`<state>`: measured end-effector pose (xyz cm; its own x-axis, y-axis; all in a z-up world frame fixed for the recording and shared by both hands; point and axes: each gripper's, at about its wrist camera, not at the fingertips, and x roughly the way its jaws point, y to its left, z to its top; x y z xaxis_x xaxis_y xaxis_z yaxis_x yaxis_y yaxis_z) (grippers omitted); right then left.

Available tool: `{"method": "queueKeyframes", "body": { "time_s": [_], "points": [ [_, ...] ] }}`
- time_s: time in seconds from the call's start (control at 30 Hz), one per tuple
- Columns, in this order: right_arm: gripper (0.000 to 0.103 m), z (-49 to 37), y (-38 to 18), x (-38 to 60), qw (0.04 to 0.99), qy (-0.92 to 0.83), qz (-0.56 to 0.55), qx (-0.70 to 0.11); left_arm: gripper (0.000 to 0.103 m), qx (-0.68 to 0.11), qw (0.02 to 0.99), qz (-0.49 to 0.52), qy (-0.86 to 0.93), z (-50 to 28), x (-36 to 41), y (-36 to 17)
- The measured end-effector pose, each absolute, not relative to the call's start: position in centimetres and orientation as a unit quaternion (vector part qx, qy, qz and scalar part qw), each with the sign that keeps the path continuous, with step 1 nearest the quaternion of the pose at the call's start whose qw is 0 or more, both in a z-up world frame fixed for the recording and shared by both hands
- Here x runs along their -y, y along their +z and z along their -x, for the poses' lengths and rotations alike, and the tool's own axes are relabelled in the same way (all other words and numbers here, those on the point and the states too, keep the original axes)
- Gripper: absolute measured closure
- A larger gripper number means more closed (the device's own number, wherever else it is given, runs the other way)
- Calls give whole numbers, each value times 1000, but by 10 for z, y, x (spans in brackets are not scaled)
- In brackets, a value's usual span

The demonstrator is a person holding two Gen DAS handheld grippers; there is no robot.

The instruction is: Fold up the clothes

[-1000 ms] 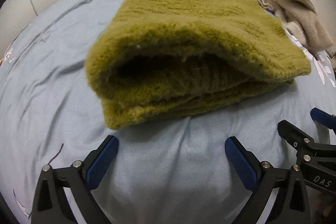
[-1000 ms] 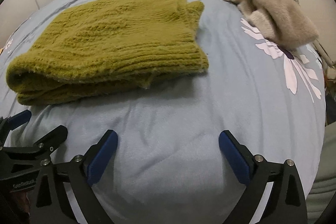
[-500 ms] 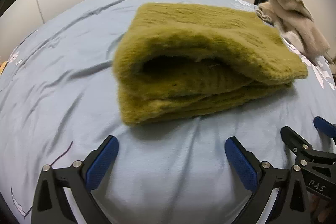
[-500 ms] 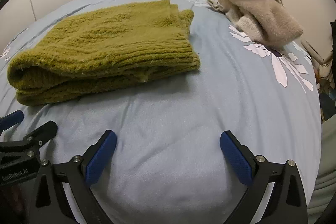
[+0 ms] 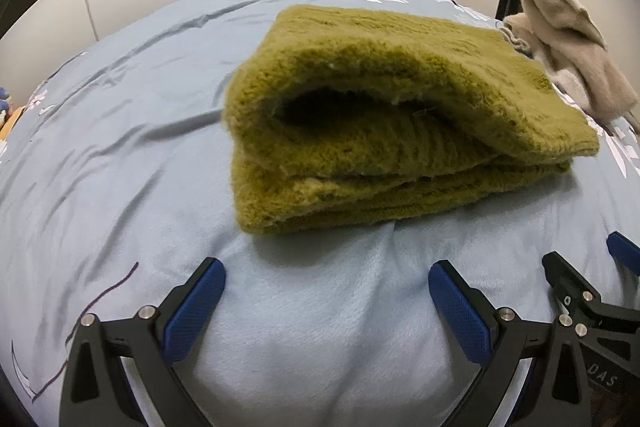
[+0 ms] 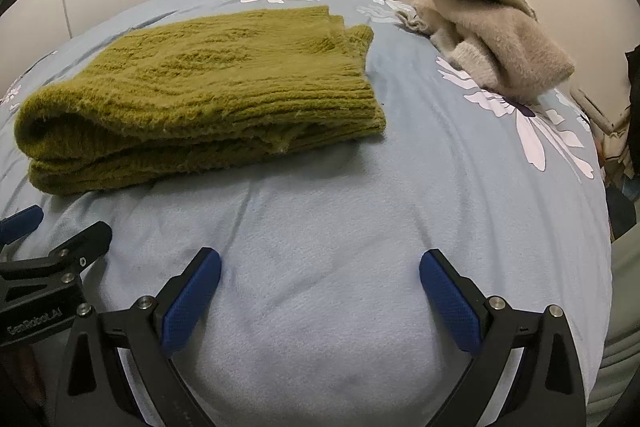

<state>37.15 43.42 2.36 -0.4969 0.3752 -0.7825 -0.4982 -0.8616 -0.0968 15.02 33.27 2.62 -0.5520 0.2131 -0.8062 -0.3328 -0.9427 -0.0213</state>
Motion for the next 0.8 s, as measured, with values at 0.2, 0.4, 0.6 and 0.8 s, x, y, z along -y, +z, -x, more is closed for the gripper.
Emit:
{"method": "queueKeyframes", "body": {
  "time_s": [0.2,0.4,0.6,0.8],
  "points": [
    [2,-370,22,-434,255,862,433,-72,0,-68,151,440,882,-154,-332,25],
    [1,-370,22,-432,258,861,433,-72,0,-72,149,436,885,-150,-346,20],
    [0,-371,21,-431,262,860,433,-69,0,-72,148,433,886,-154,-341,17],
    [0,-370,21,-430,265,858,434,-71,0,-71,148,432,887,-154,-341,15]
  ]
}}
